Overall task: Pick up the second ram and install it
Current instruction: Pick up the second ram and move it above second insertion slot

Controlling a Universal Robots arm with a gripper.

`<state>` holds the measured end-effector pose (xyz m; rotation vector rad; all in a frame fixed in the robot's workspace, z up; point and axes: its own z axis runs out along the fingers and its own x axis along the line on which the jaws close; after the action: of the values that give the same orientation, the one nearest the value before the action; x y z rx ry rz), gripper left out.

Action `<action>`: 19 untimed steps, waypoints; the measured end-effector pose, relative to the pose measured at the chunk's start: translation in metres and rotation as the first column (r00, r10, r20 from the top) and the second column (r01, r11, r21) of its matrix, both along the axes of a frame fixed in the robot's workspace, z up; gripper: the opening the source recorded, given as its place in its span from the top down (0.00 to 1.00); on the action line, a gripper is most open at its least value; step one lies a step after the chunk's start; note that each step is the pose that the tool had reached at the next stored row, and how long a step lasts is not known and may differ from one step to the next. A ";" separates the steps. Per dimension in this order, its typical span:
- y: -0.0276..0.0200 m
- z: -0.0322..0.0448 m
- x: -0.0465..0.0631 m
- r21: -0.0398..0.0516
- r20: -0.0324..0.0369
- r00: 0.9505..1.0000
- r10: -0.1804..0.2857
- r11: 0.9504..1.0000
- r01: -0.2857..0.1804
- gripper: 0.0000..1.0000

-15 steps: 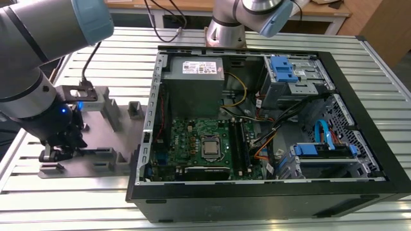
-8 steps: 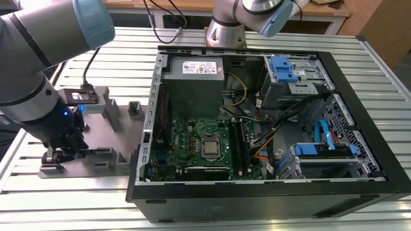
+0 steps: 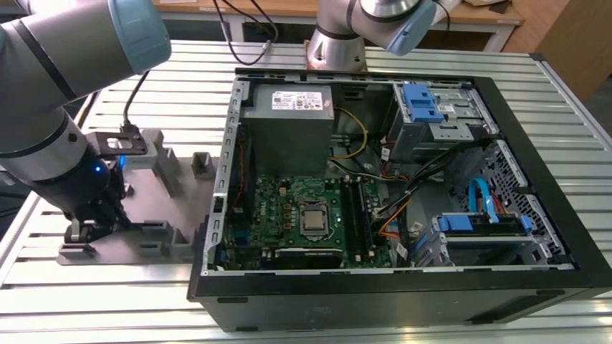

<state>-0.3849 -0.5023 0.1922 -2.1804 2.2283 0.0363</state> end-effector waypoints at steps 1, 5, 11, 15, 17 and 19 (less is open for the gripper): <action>0.0000 0.0000 0.000 0.000 0.000 1.000 0.000 1.000 0.000 0.89; 0.0000 0.0000 0.000 0.001 0.000 1.000 0.000 1.000 0.000 0.89; 0.0000 0.0000 0.000 0.002 0.000 1.000 0.000 1.000 0.000 0.89; 0.0000 0.0000 0.000 0.002 0.000 1.000 0.000 1.000 0.000 0.89; 0.0000 0.0003 0.000 0.002 0.000 1.000 0.000 1.000 0.000 0.89; -0.0001 0.0027 0.000 0.002 0.000 1.000 0.000 1.000 0.000 0.89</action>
<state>-0.3849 -0.5023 0.1949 -2.1795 2.2273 0.0385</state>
